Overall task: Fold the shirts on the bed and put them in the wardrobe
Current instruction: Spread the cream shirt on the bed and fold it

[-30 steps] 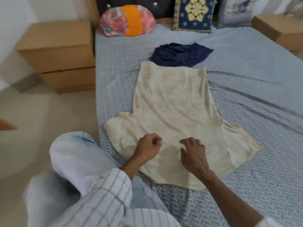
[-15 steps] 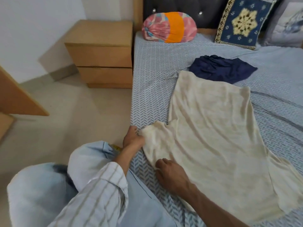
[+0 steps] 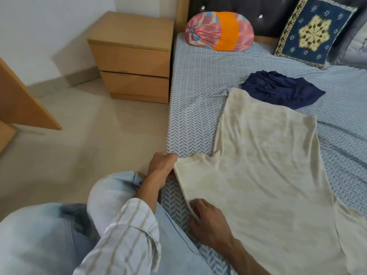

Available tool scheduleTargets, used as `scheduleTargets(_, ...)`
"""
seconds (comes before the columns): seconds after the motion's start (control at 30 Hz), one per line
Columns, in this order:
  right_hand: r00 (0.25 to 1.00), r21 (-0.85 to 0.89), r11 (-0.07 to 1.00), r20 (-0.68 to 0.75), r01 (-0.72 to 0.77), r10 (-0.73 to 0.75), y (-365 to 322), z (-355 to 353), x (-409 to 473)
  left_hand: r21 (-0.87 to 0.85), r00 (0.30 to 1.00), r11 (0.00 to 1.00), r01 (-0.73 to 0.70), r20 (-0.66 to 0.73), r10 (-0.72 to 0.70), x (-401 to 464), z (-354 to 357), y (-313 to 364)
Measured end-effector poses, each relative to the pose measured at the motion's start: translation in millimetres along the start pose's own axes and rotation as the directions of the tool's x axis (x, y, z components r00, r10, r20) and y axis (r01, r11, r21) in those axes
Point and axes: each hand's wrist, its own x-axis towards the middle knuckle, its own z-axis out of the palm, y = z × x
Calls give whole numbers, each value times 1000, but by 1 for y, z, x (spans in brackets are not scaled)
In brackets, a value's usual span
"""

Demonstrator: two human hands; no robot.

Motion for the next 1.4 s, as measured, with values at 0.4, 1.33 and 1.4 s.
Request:
scheduleTargets(0.4,996,53,995,45,80,-82,10,-37,38,203,996,976,83,22,-90,5,2,-20)
scheduleTargets(1.33,900,80,992,-419,-95,120,104,-109,191,737,693,333,-588,247,677,14,68,-5)
scheduleTargets(1.4,894,83,978,-397,-191,208,123,-126,208,710,680,294,-640,345,646,22,88,10)
